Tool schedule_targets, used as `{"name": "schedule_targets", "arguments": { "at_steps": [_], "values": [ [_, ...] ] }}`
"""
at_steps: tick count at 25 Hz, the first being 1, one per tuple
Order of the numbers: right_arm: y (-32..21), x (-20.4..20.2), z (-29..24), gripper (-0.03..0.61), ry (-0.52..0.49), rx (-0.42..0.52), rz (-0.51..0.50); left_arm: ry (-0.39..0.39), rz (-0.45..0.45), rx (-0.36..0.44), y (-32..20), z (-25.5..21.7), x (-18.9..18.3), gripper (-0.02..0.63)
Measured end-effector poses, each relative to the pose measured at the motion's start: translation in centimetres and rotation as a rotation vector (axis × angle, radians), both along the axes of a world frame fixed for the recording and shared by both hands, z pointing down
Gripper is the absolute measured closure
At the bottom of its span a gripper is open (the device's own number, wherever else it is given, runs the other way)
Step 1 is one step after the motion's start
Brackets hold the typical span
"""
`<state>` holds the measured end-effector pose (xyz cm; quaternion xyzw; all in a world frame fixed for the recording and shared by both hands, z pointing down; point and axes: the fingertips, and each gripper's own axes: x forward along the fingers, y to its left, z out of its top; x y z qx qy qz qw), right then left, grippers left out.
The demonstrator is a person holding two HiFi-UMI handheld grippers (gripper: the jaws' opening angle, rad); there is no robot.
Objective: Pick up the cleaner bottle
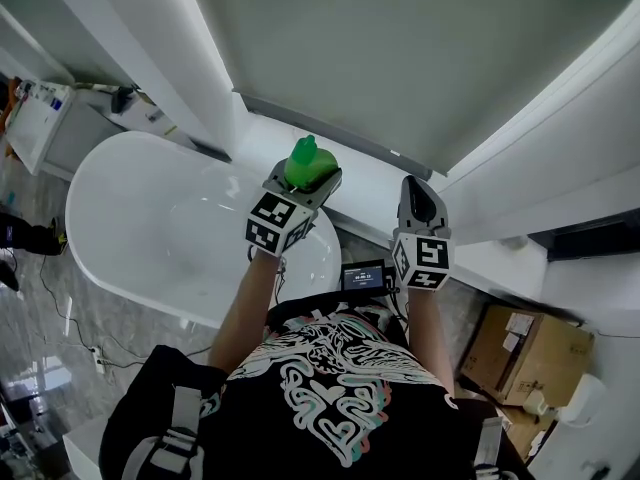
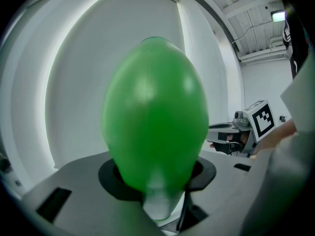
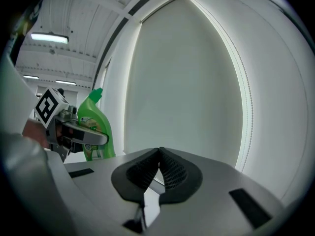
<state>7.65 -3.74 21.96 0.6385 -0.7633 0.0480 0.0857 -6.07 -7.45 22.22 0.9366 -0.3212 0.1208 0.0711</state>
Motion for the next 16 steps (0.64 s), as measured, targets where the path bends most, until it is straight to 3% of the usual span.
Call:
{"name": "schedule_targets", "arguments": {
  "at_steps": [16],
  "values": [
    [-0.48,0.6,0.86,0.551,-0.01,-0.01,-0.003,0.002,-0.03,-0.025,-0.17,0.95,-0.2,0.417]
  ]
}}
